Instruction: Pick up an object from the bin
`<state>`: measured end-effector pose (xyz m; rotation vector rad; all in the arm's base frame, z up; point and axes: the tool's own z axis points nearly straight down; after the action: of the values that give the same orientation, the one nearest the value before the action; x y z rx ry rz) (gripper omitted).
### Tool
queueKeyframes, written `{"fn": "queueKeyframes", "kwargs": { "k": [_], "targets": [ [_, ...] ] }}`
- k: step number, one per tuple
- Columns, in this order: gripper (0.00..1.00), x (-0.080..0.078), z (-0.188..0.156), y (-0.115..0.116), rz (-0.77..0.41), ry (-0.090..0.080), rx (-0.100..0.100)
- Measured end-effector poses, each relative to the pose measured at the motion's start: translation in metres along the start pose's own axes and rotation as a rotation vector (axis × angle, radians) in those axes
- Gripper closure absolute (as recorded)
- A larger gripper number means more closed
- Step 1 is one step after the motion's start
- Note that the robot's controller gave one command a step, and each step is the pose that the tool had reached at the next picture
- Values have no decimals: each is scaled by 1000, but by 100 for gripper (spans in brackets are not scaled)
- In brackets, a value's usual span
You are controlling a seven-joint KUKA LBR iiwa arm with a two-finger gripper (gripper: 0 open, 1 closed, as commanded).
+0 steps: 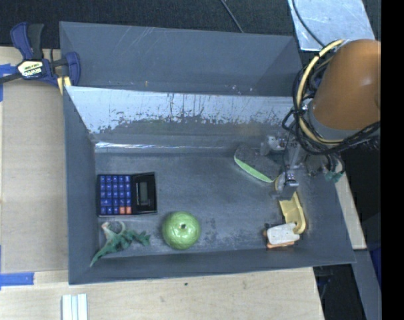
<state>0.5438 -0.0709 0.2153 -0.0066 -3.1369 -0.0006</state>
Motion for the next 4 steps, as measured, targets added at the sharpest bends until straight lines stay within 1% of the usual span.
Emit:
{"fn": "queueKeyframes", "kwargs": {
  "k": [1,2,3,4],
  "targets": [
    [0,-1,-5,0,-4,-9,1],
    [0,33,114,-65,-276,-11,3],
    [0,-78,65,-36,-11,-24,1],
    [0,-86,114,-76,-463,-2,1]
  ]
}}
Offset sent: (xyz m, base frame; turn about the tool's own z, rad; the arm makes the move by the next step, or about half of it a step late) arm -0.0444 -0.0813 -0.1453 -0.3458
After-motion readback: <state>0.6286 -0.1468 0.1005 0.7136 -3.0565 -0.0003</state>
